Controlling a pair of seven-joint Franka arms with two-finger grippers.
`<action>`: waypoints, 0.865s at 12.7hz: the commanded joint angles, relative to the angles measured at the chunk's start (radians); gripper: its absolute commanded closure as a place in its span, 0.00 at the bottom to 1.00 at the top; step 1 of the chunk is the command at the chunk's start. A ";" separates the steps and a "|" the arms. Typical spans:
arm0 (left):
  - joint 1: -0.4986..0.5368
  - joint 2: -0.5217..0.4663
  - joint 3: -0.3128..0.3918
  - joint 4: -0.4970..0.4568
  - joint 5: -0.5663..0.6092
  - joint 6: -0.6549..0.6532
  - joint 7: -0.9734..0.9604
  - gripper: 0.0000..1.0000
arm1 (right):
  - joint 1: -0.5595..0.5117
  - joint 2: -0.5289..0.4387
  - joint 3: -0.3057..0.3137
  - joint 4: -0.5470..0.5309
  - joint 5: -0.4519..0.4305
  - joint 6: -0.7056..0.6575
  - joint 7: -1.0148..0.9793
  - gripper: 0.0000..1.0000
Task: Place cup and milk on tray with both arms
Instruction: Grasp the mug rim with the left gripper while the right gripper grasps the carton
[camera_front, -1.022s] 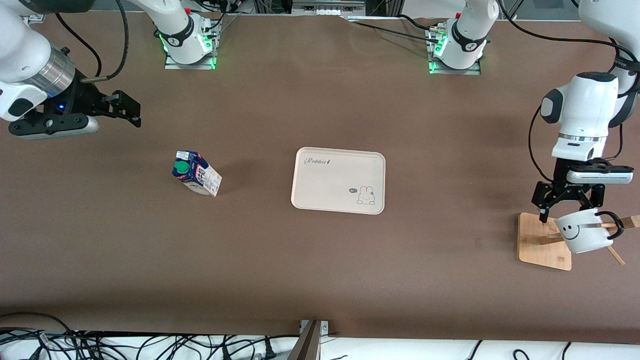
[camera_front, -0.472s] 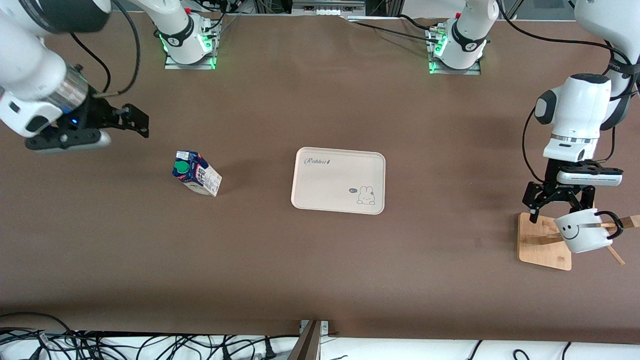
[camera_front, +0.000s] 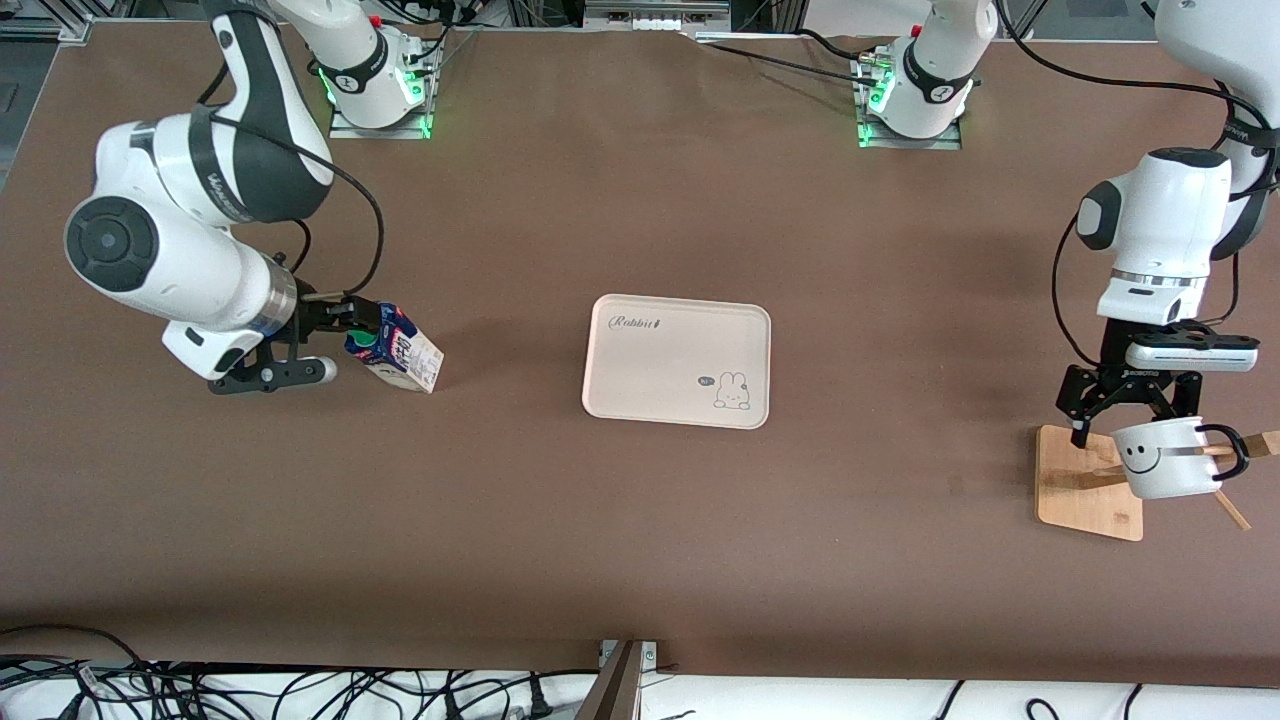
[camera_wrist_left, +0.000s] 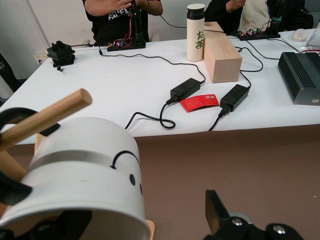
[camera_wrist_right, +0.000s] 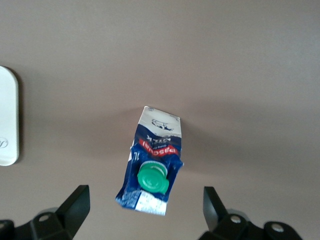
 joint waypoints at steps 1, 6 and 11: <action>0.016 0.002 -0.002 0.058 0.046 0.002 -0.003 0.00 | 0.001 -0.026 -0.004 -0.104 0.016 0.078 0.026 0.00; 0.019 0.019 -0.002 0.112 0.066 0.002 -0.003 0.00 | 0.001 -0.037 -0.004 -0.216 0.016 0.156 0.069 0.00; 0.031 0.015 -0.002 0.067 0.071 0.002 -0.003 1.00 | 0.001 -0.037 -0.004 -0.226 0.021 0.178 0.070 0.61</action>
